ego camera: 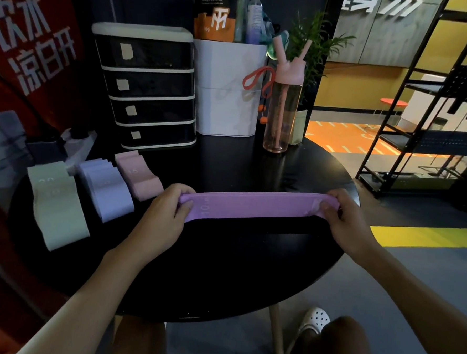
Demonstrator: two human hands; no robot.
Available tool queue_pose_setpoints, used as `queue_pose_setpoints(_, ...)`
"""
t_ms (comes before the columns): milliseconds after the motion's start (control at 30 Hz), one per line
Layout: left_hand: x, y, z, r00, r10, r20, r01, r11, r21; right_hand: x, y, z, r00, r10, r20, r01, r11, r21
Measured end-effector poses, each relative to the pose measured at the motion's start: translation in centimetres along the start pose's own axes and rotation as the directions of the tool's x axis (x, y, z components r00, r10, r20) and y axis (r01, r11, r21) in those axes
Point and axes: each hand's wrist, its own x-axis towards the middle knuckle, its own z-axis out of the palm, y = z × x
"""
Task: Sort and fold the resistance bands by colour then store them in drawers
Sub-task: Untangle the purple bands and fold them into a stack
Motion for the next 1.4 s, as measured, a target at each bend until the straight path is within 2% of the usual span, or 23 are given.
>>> queue_pose_setpoints(100,0.0,0.0,-0.2,0.998,-0.038,-0.057,0.034,0.997,-0.072,0.6,-0.5,-0.3,1.0,0.008,-0.025,-0.007,0.998,0.061)
queue_pose_setpoints(200,0.1,0.2,-0.6,0.987,-0.119,-0.109,0.094,0.973,-0.209,1.1,-0.7,-0.6,0.995,0.082,-0.049,-0.074,0.988,0.136)
queue_pose_setpoints(300,0.0,0.1,-1.0,0.948,-0.29,-0.13,0.214,0.886,-0.412,1.6,-1.4,-1.7,0.982,0.175,0.069,-0.187,0.94,0.284)
queue_pose_setpoints(367,0.0,0.2,-1.3,0.912,-0.404,-0.076,0.309,0.795,-0.521,1.9,-2.0,-2.4,0.955,0.241,0.176,-0.286,0.905,0.315)
queue_pose_setpoints(433,0.0,0.5,-1.5,0.885,-0.465,0.017,0.406,0.755,-0.515,2.0,-2.2,-2.4,0.933,0.272,0.237,-0.314,0.936,0.161)
queue_pose_setpoints(533,0.4,0.9,-1.8,0.896,-0.442,0.04,0.417,0.81,-0.413,1.9,-1.8,-1.8,0.923,0.275,0.271,-0.237,0.958,-0.164)
queue_pose_setpoints(633,1.1,2.7,-2.8,0.944,-0.329,-0.031,0.309,0.913,-0.267,2.1,-2.2,-2.1,0.907,0.299,0.297,-0.165,0.901,-0.402)
queue_pose_setpoints(700,1.7,4.9,-3.7,0.98,-0.195,-0.045,0.182,0.963,-0.199,2.4,-3.2,-2.5,0.91,0.272,0.312,-0.056,0.828,-0.559)
queue_pose_setpoints(733,2.1,6.0,-4.2,0.992,-0.119,-0.034,0.111,0.977,-0.181,2.5,-4.4,-2.5,0.925,0.229,0.304,-0.015,0.82,-0.573)
queue_pose_setpoints(767,2.6,7.3,-4.7,0.999,-0.051,-0.01,0.048,0.986,-0.161,2.4,-6.1,-2.6,0.936,0.177,0.305,0.005,0.857,-0.515)
queue_pose_setpoints(833,3.3,9.7,-5.4,0.997,0.068,0.041,-0.063,0.992,-0.108,2.4,-9.8,-2.2,0.931,0.073,0.358,-0.016,0.987,-0.158)
queue_pose_setpoints(867,3.6,10.7,-5.7,0.991,0.117,0.068,-0.11,0.989,-0.094,2.4,-12.0,-1.9,0.916,0.018,0.402,-0.03,0.999,0.024)
queue_pose_setpoints(933,3.9,12.6,-6.3,0.976,0.186,0.112,-0.176,0.98,-0.093,2.5,-15.3,-1.5,0.873,-0.121,0.472,0.026,0.979,0.203)
queue_pose_setpoints(1033,4.3,14.5,-7.2,0.963,0.235,0.129,-0.224,0.97,-0.094,3.2,-18.1,-1.0,0.832,-0.237,0.501,0.104,0.955,0.28)
queue_pose_setpoints(1200,4.5,15.4,-8.6,0.967,0.255,0.014,-0.252,0.961,-0.113,3.9,-20.2,-1.0,0.876,-0.276,0.396,0.165,0.942,0.292)
queue_pose_setpoints(1267,4.3,15.2,-8.5,0.976,0.204,-0.078,-0.215,0.958,-0.189,4.1,-20.9,-1.0,0.891,-0.29,0.35,0.178,0.931,0.318)
queue_pose_setpoints(1333,3.9,14.8,-8.1,0.983,0.094,-0.16,-0.145,0.927,-0.346,4.5,-21.5,-1.2,0.915,-0.294,0.275,0.186,0.915,0.357)
queue_pose_setpoints(1400,3.2,14.3,-7.2,0.991,-0.034,-0.133,-0.035,0.876,-0.481,5.0,-22.1,-1.4,0.938,-0.275,0.212,0.164,0.889,0.427)
